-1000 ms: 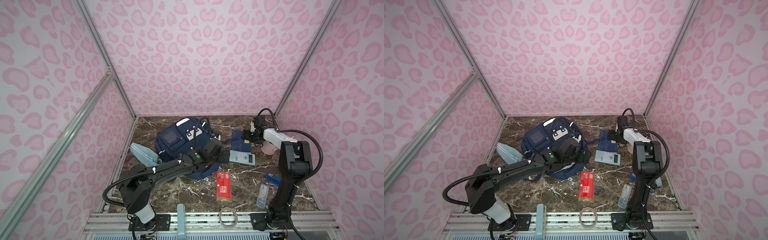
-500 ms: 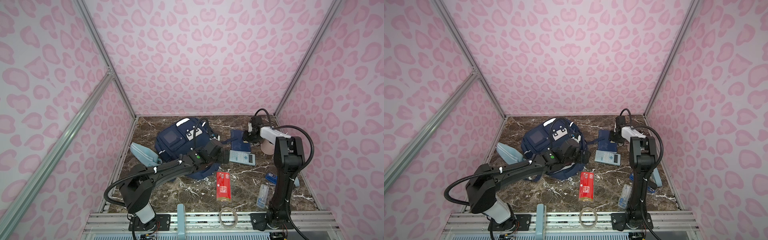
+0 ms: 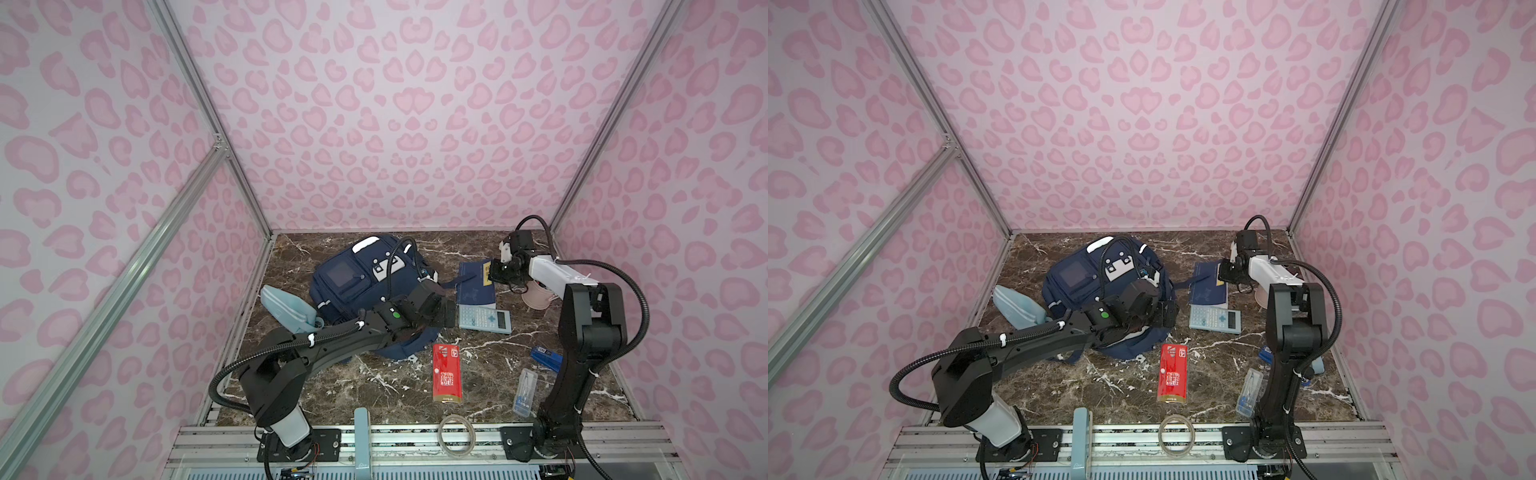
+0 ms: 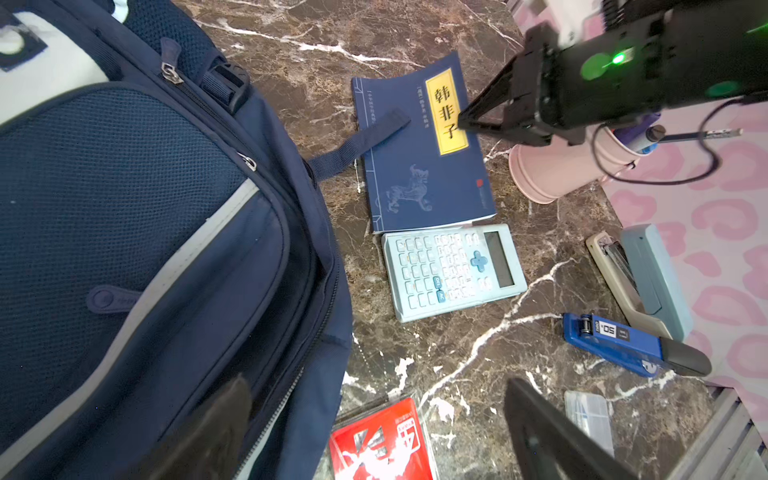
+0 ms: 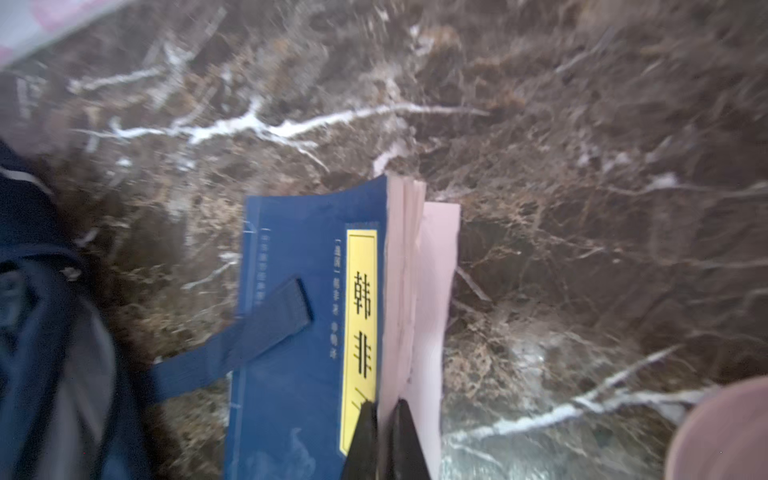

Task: Pack the student bag
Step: 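Grasp the navy yellow-labelled book near the pink pen cup with the right gripper, then lift the book and carry it over the backpack with the right gripper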

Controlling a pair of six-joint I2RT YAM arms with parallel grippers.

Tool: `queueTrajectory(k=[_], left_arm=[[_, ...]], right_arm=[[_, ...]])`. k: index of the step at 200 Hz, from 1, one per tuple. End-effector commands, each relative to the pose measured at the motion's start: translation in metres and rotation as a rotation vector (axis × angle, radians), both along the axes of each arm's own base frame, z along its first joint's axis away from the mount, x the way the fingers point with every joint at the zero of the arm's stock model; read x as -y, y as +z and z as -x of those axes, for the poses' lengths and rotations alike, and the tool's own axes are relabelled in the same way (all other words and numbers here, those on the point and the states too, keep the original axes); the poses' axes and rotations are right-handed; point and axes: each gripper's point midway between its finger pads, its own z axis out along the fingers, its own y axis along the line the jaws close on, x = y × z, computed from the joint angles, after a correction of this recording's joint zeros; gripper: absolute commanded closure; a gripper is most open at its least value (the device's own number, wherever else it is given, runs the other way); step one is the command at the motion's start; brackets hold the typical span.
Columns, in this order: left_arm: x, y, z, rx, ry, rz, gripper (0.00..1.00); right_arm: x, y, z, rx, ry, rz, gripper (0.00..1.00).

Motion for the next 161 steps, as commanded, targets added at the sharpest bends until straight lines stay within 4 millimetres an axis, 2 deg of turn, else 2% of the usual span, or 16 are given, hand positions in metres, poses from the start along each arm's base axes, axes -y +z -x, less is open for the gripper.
queueTrajectory(k=[1,42,78,107,128,161], left_arm=[[-0.003,0.018,-0.003,0.039,-0.011,0.039,0.02],[-0.011,0.046,0.004,0.088,-0.084,0.154,0.02],[-0.019,0.08,0.032,0.201,-0.256,0.298,0.03],[-0.044,0.102,0.048,0.29,-0.304,0.459,0.03],[-0.064,0.101,0.051,0.314,-0.256,0.49,0.03],[-0.082,0.098,0.051,0.318,-0.19,0.571,0.03]], right_arm=[[-0.003,0.033,0.004,0.073,-0.021,-0.036,1.0],[-0.007,0.087,0.033,0.185,-0.031,-0.079,1.0],[-0.034,0.132,0.073,0.279,0.055,-0.18,1.0],[-0.078,0.162,0.117,0.329,0.188,-0.221,1.0],[-0.114,0.184,0.149,0.386,0.273,-0.305,1.0],[-0.165,0.218,0.189,0.492,0.385,-0.446,1.0]])
